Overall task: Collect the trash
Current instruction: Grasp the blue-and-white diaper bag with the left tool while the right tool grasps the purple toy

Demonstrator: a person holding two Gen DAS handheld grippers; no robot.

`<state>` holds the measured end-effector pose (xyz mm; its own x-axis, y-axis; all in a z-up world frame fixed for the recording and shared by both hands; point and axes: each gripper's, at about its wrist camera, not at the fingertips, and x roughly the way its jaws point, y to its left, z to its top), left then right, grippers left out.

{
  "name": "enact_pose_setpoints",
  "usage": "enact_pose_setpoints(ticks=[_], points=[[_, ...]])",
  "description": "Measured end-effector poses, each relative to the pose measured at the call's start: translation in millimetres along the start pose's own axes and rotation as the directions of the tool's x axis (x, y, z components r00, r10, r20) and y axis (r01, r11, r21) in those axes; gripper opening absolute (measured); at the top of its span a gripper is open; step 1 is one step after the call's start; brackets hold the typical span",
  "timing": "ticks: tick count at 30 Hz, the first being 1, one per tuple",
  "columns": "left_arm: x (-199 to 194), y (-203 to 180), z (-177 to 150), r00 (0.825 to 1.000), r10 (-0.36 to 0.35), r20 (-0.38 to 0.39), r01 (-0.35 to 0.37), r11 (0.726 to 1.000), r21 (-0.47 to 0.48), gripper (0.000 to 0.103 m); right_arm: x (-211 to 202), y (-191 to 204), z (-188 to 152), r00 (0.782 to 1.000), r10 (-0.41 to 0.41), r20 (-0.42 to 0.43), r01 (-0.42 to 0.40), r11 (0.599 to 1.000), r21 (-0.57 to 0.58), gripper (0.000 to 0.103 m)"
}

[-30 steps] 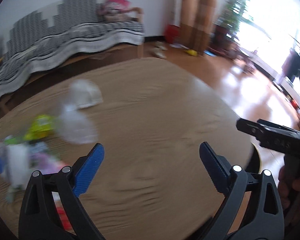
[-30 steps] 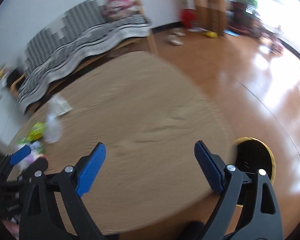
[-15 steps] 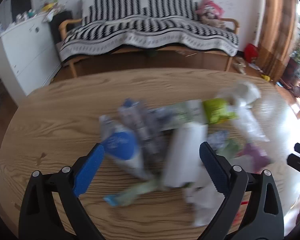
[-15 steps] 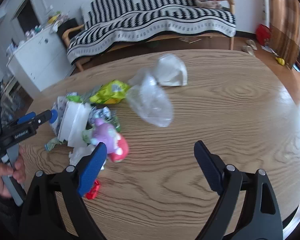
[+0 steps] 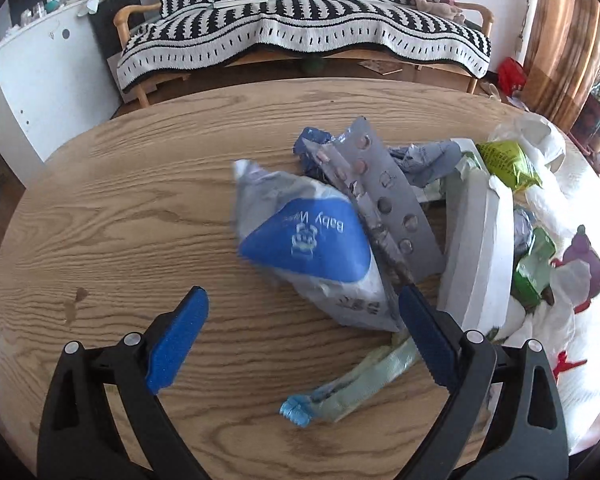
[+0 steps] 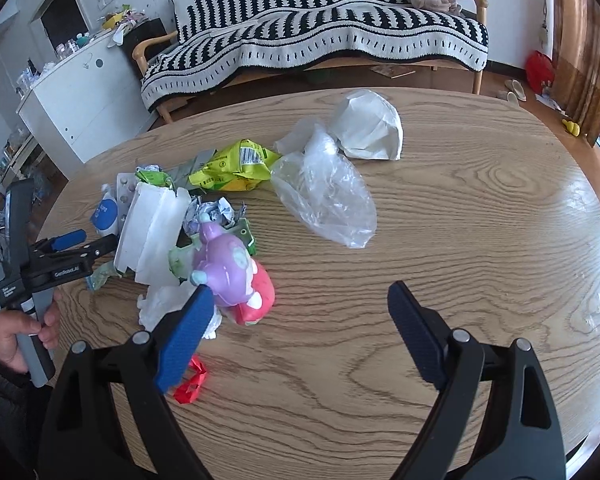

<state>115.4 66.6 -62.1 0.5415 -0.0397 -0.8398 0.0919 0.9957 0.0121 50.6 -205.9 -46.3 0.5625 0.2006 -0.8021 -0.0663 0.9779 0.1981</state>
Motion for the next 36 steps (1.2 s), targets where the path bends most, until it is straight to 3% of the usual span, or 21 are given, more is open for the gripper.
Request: enact_pose_setpoints(ticks=[7, 9, 10, 11, 15, 21, 25, 28, 31, 33, 34, 36], points=[[18.2, -5.0, 11.7, 1.000, 0.001, -0.001, -0.001, 1.000, -0.012, 0.092, 6.1, 3.9, 2.1, 1.000, 0.026, -0.004, -0.026, 1.000, 0.005, 0.083], [21.1, -5.1, 12.6, 1.000, -0.011, -0.011, 0.011, 1.000, -0.008, 0.075, 9.2, 6.4, 3.2, 0.999, 0.034, -0.002, -0.034, 0.999, 0.004, 0.082], [21.7, -6.0, 12.0, 1.000, -0.008, -0.024, 0.008, 1.000, -0.006, 0.057, 10.6, 6.9, 4.1, 0.999, 0.041, -0.001, -0.041, 0.999, 0.006, 0.081], [21.6, -6.7, 11.2, 1.000, -0.006, -0.031, 0.006, 1.000, -0.009, 0.049, 12.5, 7.3, 5.1, 0.999, 0.052, 0.001, -0.052, 0.999, 0.009, 0.081], [8.9, -3.6, 10.5, 1.000, -0.004, -0.026, 0.003, 0.999, -0.039, 0.038, 15.0, 9.8, 9.3, 0.995, 0.097, 0.013, -0.098, 0.995, 0.022, 0.078], [-19.1, 1.7, 10.3, 0.999, -0.026, 0.020, 0.027, 0.998, -0.061, 0.036, 13.0, 20.3, 13.5, 0.987, 0.157, 0.038, -0.158, 0.987, 0.017, 0.078], [-39.1, 4.4, 9.7, 0.997, 0.006, 0.075, -0.001, 0.997, -0.078, 0.036, 19.1, 33.1, 12.4, 0.988, 0.153, 0.018, -0.152, 0.988, -0.025, 0.078], [-50.6, 4.6, 11.7, 0.995, -0.016, 0.101, 0.026, 0.995, -0.100, 0.036, 28.3, 36.9, 12.8, 0.991, 0.133, 0.002, -0.133, 0.991, -0.031, 0.077], [-56.4, 0.8, 13.2, 0.992, -0.032, 0.121, 0.045, 0.994, -0.103, 0.036, 37.9, 35.4, 14.5, 0.991, 0.134, -0.018, -0.135, 0.991, -0.010, 0.067], [-55.6, -2.2, 15.4, 0.992, -0.042, 0.119, 0.054, 0.994, -0.098, 0.036, 42.9, 32.3, 15.1, 0.989, 0.145, -0.035, -0.145, 0.989, 0.004, 0.053], [-55.7, -5.2, 16.1, 0.992, -0.049, 0.118, 0.061, 0.994, -0.096, 0.036, 43.1, 31.1, 15.1, 0.987, 0.158, -0.040, -0.157, 0.987, 0.012, 0.037], [-56.9, -10.4, 16.6, 0.991, -0.056, 0.121, 0.067, 0.994, -0.086, 0.036, 36.0, 26.8, 16.2, 0.987, 0.161, -0.021, -0.160, 0.987, 0.025, 0.036]])
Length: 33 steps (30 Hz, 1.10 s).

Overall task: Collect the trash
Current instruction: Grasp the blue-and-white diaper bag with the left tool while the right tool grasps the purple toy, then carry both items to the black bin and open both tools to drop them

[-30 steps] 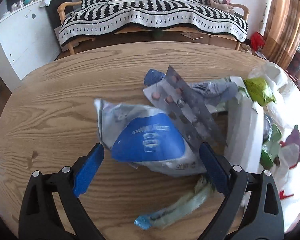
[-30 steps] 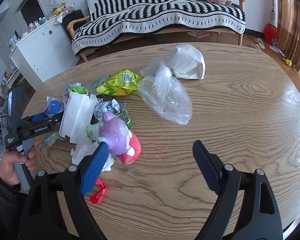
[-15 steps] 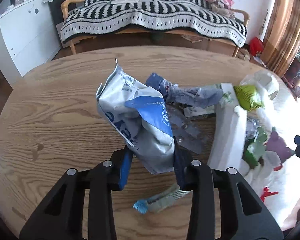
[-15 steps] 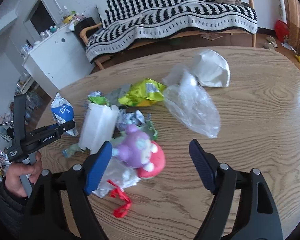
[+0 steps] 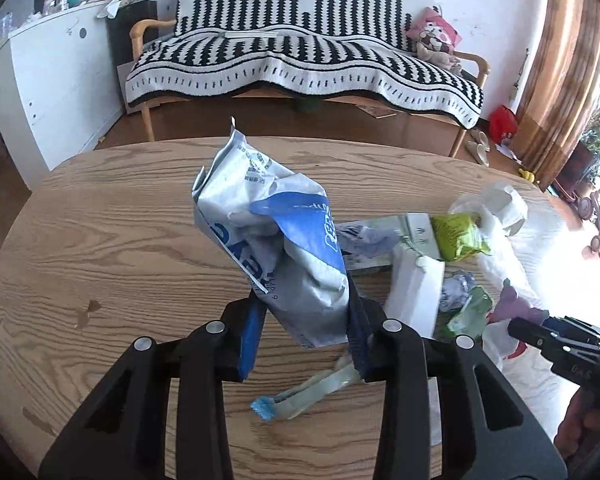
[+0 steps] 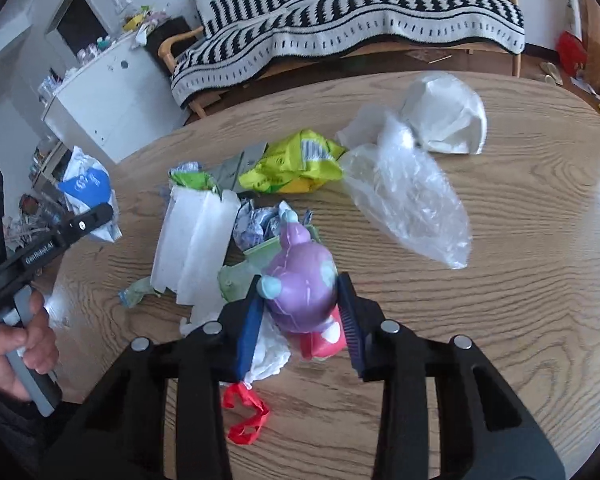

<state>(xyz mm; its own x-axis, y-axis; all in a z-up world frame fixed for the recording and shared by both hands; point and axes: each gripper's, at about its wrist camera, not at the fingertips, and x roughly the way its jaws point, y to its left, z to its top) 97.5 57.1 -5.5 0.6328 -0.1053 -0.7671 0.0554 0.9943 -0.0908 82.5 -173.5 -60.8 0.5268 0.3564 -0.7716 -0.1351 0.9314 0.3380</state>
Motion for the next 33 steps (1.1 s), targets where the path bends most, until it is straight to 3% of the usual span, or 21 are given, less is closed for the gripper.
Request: enact_pose_setpoints(ticks=[7, 10, 12, 18, 25, 29, 33], points=[[-4.7, -33.1, 1.0, 0.999, -0.042, 0.012, 0.041, 0.998, 0.052, 0.036, -50.4, -16.1, -0.3, 0.993, 0.004, 0.119, -0.005, 1.000, 0.006, 0.034], [-8.2, -60.3, -0.4, 0.997, -0.073, 0.013, 0.071, 0.993, 0.090, 0.036, -59.0, -29.7, -3.6, 0.994, -0.002, 0.110, -0.001, 1.000, 0.027, 0.034], [-12.0, -80.4, -2.2, 0.995, -0.096, 0.014, 0.094, 0.989, 0.118, 0.036, -69.5, -38.8, -9.1, 0.993, -0.054, 0.108, 0.051, 0.998, 0.031, 0.034], [-18.9, -137.3, -15.6, 0.989, -0.149, -0.005, 0.147, 0.967, 0.208, 0.036, -76.7, -81.4, -39.1, 0.988, -0.157, -0.002, 0.157, 0.985, 0.076, 0.034], [-25.7, -192.4, -26.8, 0.978, -0.207, -0.032, 0.208, 0.941, 0.268, 0.036, -86.2, -116.2, -61.0, 0.990, -0.136, -0.025, 0.138, 0.977, 0.161, 0.045], [-27.7, -215.3, -31.2, 0.972, -0.232, -0.047, 0.235, 0.930, 0.282, 0.036, -92.8, -122.5, -62.0, 0.991, -0.136, -0.015, 0.136, 0.973, 0.187, 0.034], [-27.1, -235.0, -34.3, 0.964, -0.257, -0.061, 0.264, 0.918, 0.296, 0.036, -113.8, -126.6, -62.5, 0.988, -0.152, 0.029, 0.144, 0.970, 0.197, 0.032]])
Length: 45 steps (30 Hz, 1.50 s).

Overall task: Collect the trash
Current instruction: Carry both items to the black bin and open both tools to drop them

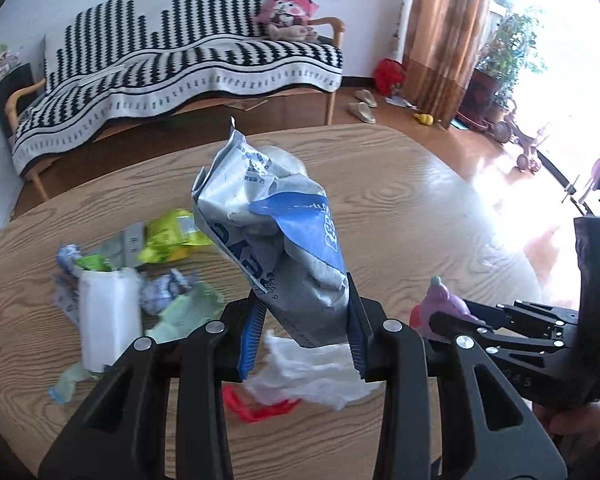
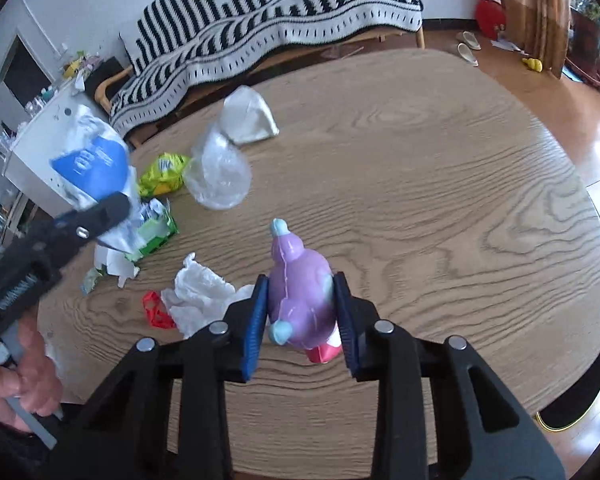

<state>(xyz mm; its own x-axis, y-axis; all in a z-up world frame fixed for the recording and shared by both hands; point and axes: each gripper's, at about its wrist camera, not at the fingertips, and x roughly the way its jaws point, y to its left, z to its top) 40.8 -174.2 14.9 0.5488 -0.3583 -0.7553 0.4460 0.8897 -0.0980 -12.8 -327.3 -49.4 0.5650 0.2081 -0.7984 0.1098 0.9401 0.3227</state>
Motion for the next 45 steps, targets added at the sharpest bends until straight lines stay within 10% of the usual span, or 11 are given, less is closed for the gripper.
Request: enact_pose_setpoints(ticks=[12, 20, 28, 37, 41, 45], points=[[25.7, -135.4, -6.6, 0.978, -0.203, -0.052, 0.209, 0.967, 0.148, 0.036, -112.2, -149.6, -38.7, 0.959, -0.243, 0.149, 0.201, 0.947, 0.250, 0.032], [54.1, -275.1, -38.0, 0.918, -0.369, -0.146, 0.396, 0.877, 0.274, 0.036, -162.2, -280.4, -108.1, 0.912, -0.401, 0.087, 0.314, 0.818, 0.482, 0.032], [88.0, -375.3, -78.9, 0.857, -0.447, -0.255, 0.513, 0.778, 0.363, 0.036, -157.2, -374.5, -162.9, 0.918, -0.395, -0.037, 0.328, 0.701, 0.633, 0.033], [123.5, -421.0, -90.5, 0.835, -0.450, -0.317, 0.547, 0.746, 0.380, 0.036, -156.7, -399.7, -167.9, 0.922, -0.387, -0.031, 0.304, 0.671, 0.676, 0.035], [132.4, -430.1, -93.5, 0.829, -0.451, -0.330, 0.554, 0.744, 0.373, 0.036, -163.4, -401.6, -167.2, 0.917, -0.399, -0.001, 0.288, 0.658, 0.696, 0.065], [142.5, -436.2, -94.7, 0.824, -0.447, -0.349, 0.560, 0.741, 0.371, 0.036, -175.2, -405.5, -169.7, 0.910, -0.414, 0.028, 0.273, 0.649, 0.710, 0.071]])
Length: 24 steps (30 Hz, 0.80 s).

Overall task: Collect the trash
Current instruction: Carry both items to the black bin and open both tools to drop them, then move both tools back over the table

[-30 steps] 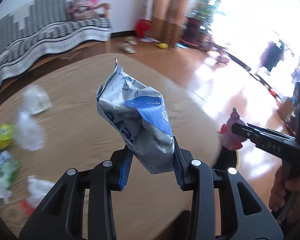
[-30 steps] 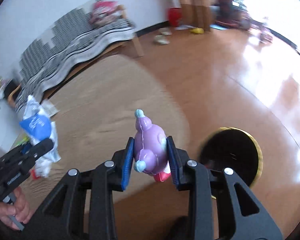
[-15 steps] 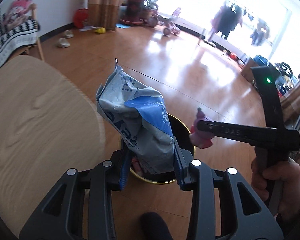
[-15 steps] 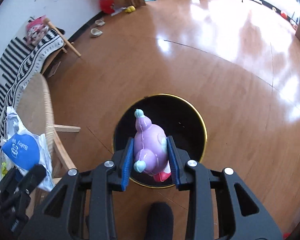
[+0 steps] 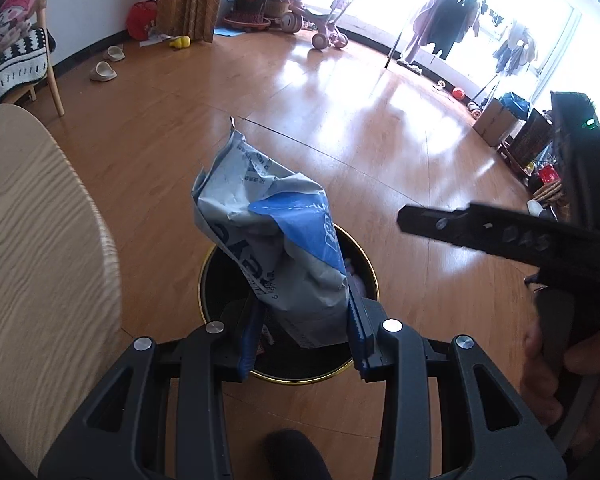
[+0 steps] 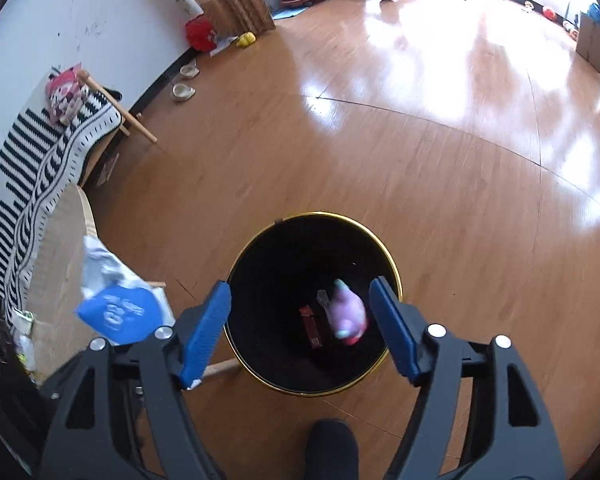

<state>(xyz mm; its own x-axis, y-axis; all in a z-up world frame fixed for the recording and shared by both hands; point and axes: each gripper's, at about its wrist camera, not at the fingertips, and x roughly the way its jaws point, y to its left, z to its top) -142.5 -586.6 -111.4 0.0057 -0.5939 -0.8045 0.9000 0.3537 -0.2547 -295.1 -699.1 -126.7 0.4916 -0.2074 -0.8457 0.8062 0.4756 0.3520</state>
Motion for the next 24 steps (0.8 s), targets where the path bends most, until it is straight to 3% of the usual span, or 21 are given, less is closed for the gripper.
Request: enact_pose_setpoints(ticks=[10, 12, 13, 14, 20, 24], points=[[27.9, -8.1, 2.9, 0.999, -0.048, -0.010, 0.048, 0.999, -0.006, 0.037, -14.6, -18.5, 2.3, 0.997, -0.038, 0.060, 0.034, 0.998, 0.059, 0.081], [33.7, -7.7, 3.3, 0.998, -0.062, -0.010, 0.062, 0.998, -0.014, 0.051, -19.2, -21.2, 1.4, 0.996, -0.043, 0.076, 0.037, 0.997, 0.073, 0.084], [35.0, -8.2, 2.8, 0.998, -0.066, -0.006, 0.066, 0.998, -0.016, 0.068, -21.6, -22.2, 1.5, 0.995, -0.045, 0.085, 0.039, 0.996, 0.079, 0.084], [35.2, -9.0, 2.1, 0.998, -0.066, 0.002, 0.066, 0.998, -0.018, 0.073, -23.2, -22.9, 1.6, 0.995, -0.046, 0.089, 0.039, 0.996, 0.081, 0.085], [30.9, -14.6, 4.5, 0.999, -0.048, 0.016, 0.048, 0.999, 0.000, 0.073, -27.9, -25.2, 2.1, 0.994, -0.047, 0.103, 0.037, 0.995, 0.094, 0.085], [7.6, -9.3, 3.7, 0.999, -0.035, 0.041, 0.035, 0.999, -0.007, 0.076, -29.3, -11.6, 1.4, 0.994, -0.024, 0.106, 0.016, 0.997, 0.076, 0.086]])
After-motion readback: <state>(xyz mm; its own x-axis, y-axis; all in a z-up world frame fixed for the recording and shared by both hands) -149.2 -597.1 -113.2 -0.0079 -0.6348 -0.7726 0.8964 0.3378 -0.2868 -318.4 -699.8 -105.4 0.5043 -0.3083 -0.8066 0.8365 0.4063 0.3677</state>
